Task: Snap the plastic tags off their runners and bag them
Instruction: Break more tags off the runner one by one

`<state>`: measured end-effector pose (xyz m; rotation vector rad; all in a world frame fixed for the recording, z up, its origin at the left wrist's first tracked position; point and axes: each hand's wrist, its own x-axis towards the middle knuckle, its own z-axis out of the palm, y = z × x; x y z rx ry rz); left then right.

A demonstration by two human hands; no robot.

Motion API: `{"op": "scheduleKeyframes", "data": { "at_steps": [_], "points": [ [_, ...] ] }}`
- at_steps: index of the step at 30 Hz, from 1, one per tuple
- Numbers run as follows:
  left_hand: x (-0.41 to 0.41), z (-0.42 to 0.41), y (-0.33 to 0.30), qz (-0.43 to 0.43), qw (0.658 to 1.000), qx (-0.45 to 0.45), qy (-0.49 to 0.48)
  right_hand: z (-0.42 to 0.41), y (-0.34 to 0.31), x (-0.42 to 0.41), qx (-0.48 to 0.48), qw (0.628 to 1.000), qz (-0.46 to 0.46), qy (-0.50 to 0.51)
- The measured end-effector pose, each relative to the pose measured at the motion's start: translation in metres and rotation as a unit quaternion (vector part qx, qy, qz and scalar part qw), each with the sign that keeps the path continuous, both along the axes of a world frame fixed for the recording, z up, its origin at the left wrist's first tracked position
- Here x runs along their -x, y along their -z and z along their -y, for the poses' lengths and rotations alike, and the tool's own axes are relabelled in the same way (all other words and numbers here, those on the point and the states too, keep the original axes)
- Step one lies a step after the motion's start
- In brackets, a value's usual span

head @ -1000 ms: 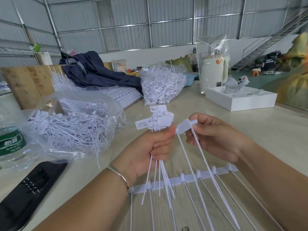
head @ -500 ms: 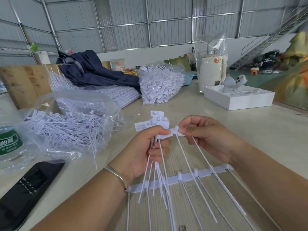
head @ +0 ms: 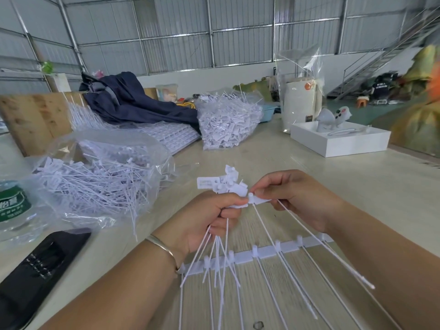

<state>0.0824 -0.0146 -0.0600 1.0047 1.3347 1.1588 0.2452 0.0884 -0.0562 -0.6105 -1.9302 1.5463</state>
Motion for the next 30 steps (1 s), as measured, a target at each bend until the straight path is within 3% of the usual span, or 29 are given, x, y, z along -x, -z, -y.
{"op": "scheduleKeyframes", "data": {
  "at_steps": [7,10,15,25,30],
  "points": [
    [0.003,0.010,-0.008,-0.073,0.994,0.013,0.078,-0.005,-0.007,-0.013,0.059,0.991,0.057,-0.105],
    [0.007,0.012,-0.010,-0.046,0.997,-0.006,0.056,-0.010,-0.007,-0.016,0.109,0.989,0.024,-0.096],
    [0.008,0.005,-0.001,0.001,1.000,0.005,-0.007,-0.013,-0.004,-0.009,0.116,0.992,-0.041,-0.014],
    [0.002,0.001,0.001,0.116,0.992,0.003,-0.041,-0.007,-0.003,-0.007,0.136,0.988,-0.033,-0.062],
    [0.006,-0.001,0.003,0.094,0.995,0.002,-0.033,-0.006,-0.003,-0.006,0.113,0.989,-0.027,-0.095]
  ]
}}
